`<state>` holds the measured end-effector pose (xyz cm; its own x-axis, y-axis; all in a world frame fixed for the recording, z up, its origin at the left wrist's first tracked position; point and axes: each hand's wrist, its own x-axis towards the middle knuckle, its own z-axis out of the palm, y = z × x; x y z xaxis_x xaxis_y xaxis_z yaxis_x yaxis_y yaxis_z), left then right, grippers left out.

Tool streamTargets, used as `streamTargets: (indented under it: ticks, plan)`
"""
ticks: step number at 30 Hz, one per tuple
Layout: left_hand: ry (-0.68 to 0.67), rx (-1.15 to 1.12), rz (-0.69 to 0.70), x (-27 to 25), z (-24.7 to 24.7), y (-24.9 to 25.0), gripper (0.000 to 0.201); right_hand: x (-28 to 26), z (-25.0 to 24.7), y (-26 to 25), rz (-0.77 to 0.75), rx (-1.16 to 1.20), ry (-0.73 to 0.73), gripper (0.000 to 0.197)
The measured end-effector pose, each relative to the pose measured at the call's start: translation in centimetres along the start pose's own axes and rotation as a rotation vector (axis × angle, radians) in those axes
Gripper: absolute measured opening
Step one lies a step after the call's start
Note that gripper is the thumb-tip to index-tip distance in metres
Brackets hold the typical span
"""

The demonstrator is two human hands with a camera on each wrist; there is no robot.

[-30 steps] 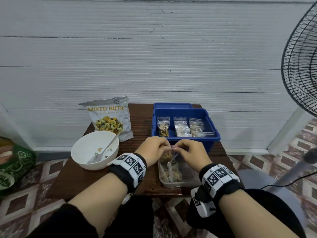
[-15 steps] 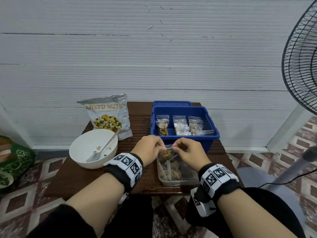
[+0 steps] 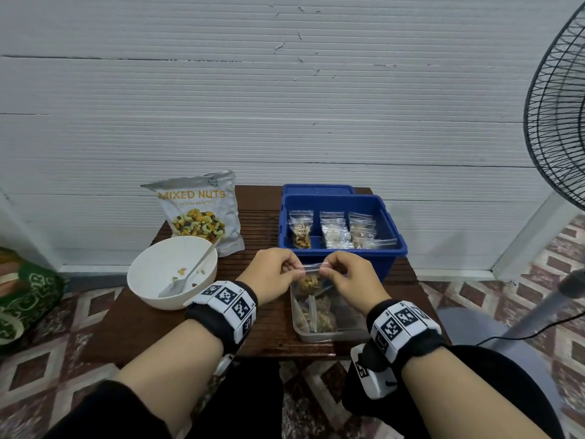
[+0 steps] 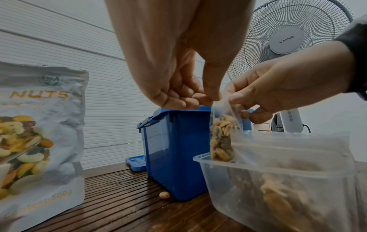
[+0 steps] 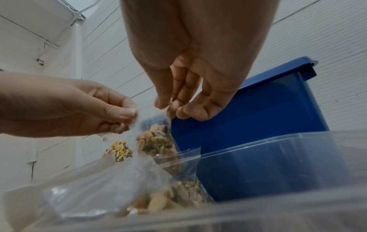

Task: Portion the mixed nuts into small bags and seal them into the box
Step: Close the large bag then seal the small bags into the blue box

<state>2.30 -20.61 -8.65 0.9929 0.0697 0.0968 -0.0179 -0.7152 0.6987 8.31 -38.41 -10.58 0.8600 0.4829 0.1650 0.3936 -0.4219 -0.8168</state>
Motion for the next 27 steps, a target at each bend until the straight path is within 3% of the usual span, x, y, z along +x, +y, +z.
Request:
streamTargets:
  ticks: [4,16,27]
  plan:
    - [0.029,0.009,0.023,0.0,-0.3,-0.1,0.009,-0.1,-0.1,-0.1,0.046,0.042,-0.016,0.011]
    - [0.006,0.029,0.102,0.3,0.6,-0.4,0.005,0.1,0.0,0.1,0.022,0.039,-0.026,0.02]
    - [-0.001,0.019,0.06,0.4,0.3,-1.3,0.005,0.0,-0.2,-0.4,-0.02,0.003,-0.029,0.023]
